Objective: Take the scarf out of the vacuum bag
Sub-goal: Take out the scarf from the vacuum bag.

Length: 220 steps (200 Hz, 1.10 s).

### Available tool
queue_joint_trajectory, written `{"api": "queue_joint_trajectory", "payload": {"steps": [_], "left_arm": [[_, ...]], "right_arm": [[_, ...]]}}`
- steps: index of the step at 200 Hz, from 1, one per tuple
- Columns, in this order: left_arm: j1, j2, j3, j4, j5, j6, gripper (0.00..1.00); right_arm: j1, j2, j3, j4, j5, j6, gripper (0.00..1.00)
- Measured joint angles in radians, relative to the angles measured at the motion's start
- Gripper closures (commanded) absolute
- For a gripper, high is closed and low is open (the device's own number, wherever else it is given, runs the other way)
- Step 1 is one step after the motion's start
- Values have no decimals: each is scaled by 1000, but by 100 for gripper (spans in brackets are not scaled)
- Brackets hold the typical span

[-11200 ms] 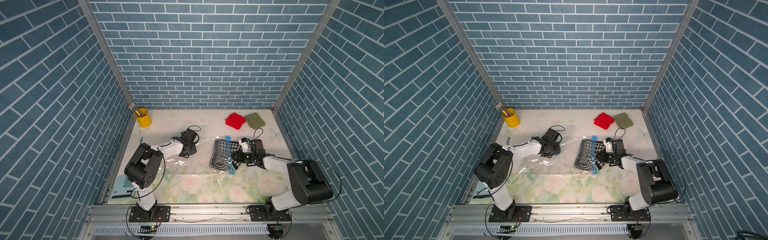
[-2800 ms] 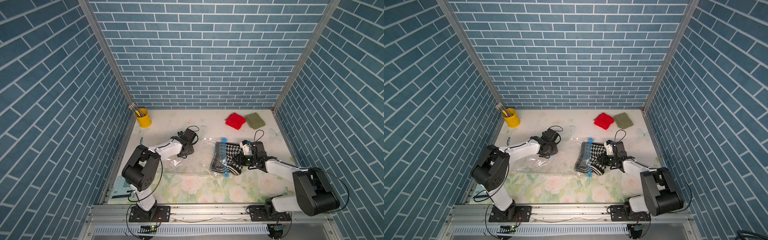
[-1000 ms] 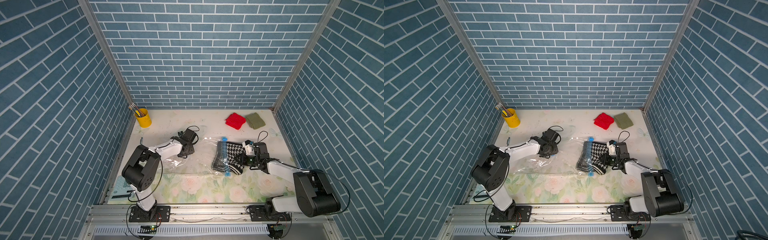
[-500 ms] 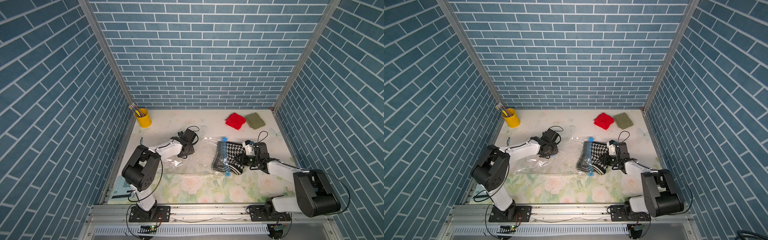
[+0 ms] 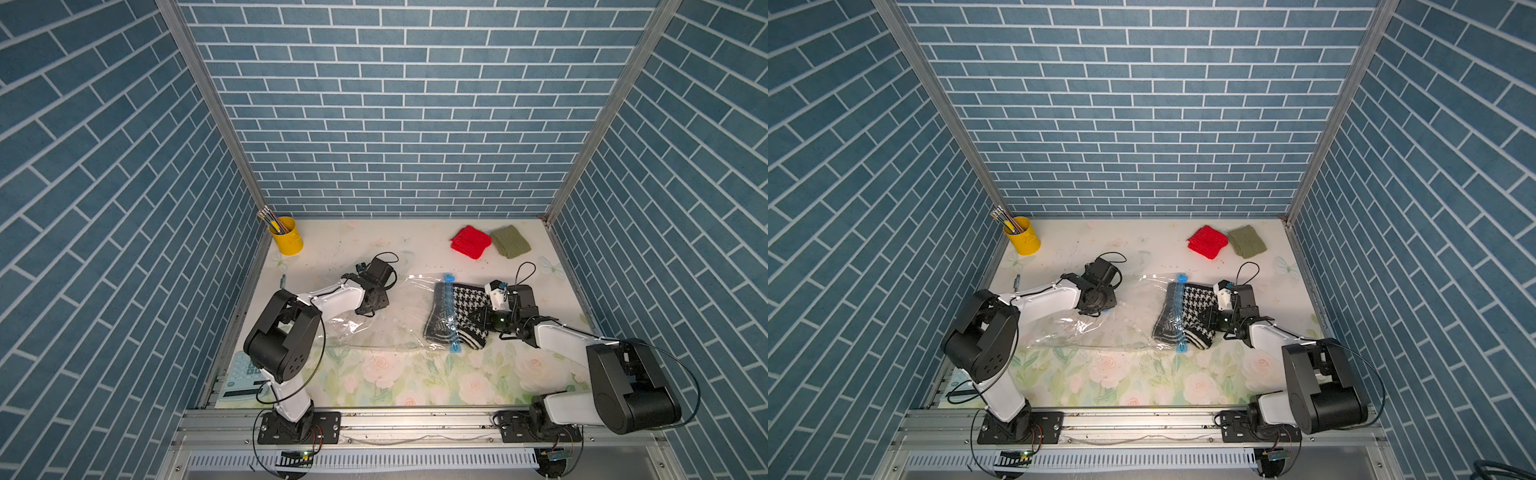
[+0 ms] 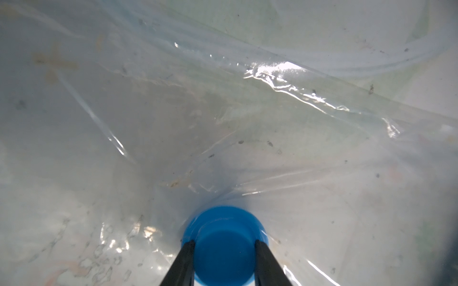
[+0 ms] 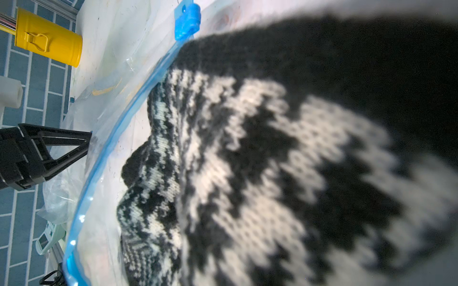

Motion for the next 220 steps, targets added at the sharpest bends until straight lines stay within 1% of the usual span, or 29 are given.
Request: {"api": "queue_joint_trajectory", "payload": {"steps": [220], "left_arm": [[0,-4,-15,22,6,-1,91]], "right_arm": [[-13,0,0,-1,-11,0,100]]}}
